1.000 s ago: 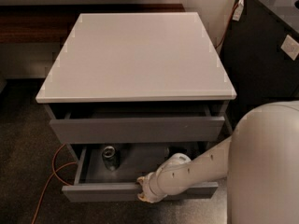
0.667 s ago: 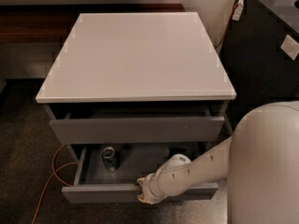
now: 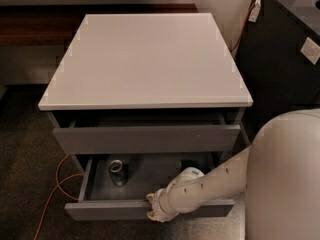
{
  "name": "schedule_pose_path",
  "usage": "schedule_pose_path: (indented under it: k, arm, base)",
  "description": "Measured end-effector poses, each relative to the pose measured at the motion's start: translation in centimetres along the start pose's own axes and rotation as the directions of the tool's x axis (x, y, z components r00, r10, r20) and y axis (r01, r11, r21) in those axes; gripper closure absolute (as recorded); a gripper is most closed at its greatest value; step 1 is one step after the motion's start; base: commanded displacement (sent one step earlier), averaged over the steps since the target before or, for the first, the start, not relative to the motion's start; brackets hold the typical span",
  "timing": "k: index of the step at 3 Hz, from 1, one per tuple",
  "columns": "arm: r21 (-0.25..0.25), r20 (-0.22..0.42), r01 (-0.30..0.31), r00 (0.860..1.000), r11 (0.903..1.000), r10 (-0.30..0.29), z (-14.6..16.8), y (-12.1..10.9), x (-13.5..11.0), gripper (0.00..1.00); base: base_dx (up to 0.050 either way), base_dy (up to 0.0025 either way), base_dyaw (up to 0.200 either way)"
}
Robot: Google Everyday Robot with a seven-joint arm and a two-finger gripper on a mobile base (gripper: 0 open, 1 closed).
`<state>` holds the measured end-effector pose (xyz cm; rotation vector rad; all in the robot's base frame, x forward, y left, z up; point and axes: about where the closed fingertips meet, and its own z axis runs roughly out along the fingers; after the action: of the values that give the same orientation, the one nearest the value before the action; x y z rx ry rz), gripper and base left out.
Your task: Pick green can from middle drawer and place on counter
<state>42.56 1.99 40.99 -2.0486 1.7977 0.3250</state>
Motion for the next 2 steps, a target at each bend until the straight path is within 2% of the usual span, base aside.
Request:
schedule_pose_path:
  k: [2]
  arm:
    - [-0.012,0.004,0.007,1.000,0.9999,-0.007,-0.01,0.86,-0.17,1.00]
  base:
    - [0.000,0.00000,0.000]
